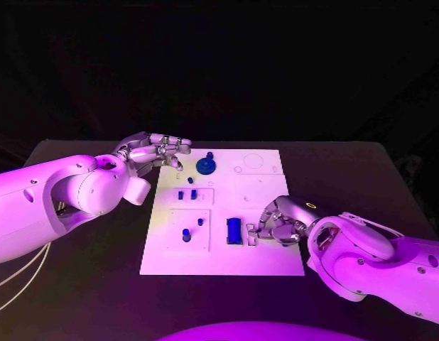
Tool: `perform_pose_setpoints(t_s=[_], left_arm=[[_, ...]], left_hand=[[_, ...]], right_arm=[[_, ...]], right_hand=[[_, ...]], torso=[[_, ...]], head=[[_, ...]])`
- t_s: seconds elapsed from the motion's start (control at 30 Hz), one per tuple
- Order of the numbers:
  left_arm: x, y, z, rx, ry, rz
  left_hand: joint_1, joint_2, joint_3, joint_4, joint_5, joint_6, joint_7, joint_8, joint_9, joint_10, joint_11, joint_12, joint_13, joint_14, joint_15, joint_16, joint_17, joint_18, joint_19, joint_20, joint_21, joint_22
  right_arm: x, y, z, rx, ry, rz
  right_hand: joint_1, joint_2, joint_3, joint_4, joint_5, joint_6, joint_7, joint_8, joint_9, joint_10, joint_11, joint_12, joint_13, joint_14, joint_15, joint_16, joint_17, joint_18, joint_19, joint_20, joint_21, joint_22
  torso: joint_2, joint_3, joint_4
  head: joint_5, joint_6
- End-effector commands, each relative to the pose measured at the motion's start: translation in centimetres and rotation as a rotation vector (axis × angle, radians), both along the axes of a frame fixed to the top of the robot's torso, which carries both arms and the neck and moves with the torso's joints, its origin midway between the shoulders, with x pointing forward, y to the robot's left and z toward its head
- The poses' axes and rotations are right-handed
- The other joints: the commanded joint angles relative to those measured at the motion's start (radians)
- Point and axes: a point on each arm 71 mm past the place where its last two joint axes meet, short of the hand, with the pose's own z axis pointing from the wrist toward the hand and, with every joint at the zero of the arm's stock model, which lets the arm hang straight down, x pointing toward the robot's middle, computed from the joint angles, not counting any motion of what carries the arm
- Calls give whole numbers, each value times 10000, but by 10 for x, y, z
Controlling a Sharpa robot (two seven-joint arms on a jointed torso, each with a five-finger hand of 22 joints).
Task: Assemble the parts on the task board
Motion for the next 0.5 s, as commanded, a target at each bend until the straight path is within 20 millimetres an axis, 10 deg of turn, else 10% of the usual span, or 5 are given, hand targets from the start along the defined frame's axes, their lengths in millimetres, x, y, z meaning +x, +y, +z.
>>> perform_pose_setpoints(t_s=[0.03,0.5], left_arm=[[0,-1,1,-89,-51,-112],[-1,0,1,-85,-41,-124]], left_hand=[[-71,21,-62,-15,-8,-32,-9,-15,-14,-59,3,40,9,-71,-4,-61,-13,120,4,57,-62,-12],[-73,38,-74,-13,-9,-33,-9,-10,-15,-73,4,55,10,-82,-2,-56,-22,120,3,61,-79,-22]], right_arm=[[1,-11,8,73,-598,41],[0,-59,11,-1102,-980,-623]], right_hand=[[250,22,28,-113,30,-80,23,-97,-48,-23,59,-74,668,766,12,-22,1294,-23,827,-18,-94,2477],[407,15,1,-131,33,-2,32,-149,-80,-26,72,-90,667,779,32,9,1366,-38,852,6,-21,2498]], torso=[[-2,-9,-22],[28,15,-60]], head=[[-67,14],[-266,16]])
